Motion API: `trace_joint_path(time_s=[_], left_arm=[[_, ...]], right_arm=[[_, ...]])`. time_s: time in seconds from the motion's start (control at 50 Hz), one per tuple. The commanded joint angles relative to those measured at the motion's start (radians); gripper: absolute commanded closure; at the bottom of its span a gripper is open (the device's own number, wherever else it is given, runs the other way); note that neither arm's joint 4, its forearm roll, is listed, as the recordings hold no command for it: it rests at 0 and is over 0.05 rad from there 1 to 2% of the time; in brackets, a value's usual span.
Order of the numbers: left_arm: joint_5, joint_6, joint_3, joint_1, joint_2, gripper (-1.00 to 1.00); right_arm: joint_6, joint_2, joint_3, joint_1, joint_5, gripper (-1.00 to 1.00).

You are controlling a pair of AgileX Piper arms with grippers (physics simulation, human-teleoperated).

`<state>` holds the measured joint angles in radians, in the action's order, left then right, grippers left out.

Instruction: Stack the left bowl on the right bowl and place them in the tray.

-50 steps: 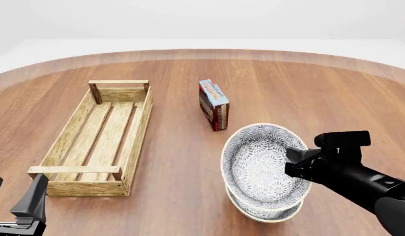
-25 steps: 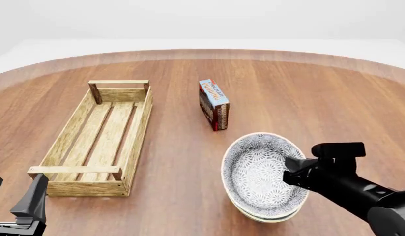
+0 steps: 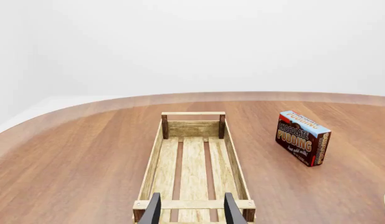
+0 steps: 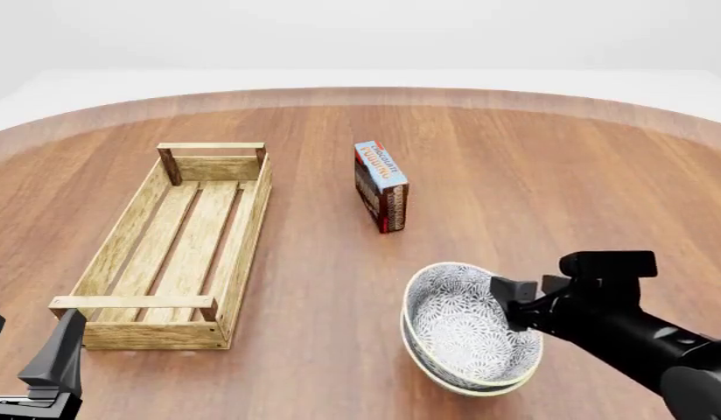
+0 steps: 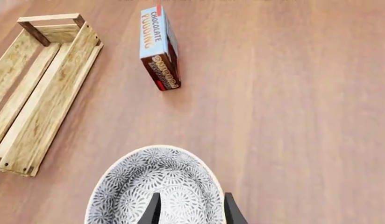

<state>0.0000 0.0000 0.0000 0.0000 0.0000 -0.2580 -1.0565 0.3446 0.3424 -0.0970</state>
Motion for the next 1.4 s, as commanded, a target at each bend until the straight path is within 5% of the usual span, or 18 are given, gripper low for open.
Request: trace_joint_path(time_s=[0.02, 0.22, 0.56, 0.92, 1.22, 1.24, 1.4], left_arm=[[0.000, 0.000, 0.000, 0.000, 0.000, -1.00], [0.000, 0.000, 0.000, 0.000, 0.000, -1.00], [0.000, 0.000, 0.000, 0.000, 0.000, -1.00], [0.000, 0.000, 0.000, 0.000, 0.000, -1.00], [0.000, 0.000, 0.000, 0.000, 0.000, -1.00], [0.000, 0.000, 0.000, 0.000, 0.000, -1.00], [0.000, 0.000, 0.000, 0.000, 0.000, -1.00]], right_arm=[[0.006, 0.040, 0.013, -0.006, 0.042, -1.00], [-0.008, 0.076, 0.001, -0.037, 0.075, -1.00], [-0.064, -0.067, -0.122, -0.072, -0.146, -1.00], [-0.181, -0.479, -0.265, 0.001, -0.668, -1.00], [-0.227, -0.679, -0.311, 0.027, -0.904, -1.00], [-0.242, -0.716, -0.323, 0.048, -0.955, 1.00], [-0.241, -0.582, -0.334, 0.072, -0.866, 1.00]])
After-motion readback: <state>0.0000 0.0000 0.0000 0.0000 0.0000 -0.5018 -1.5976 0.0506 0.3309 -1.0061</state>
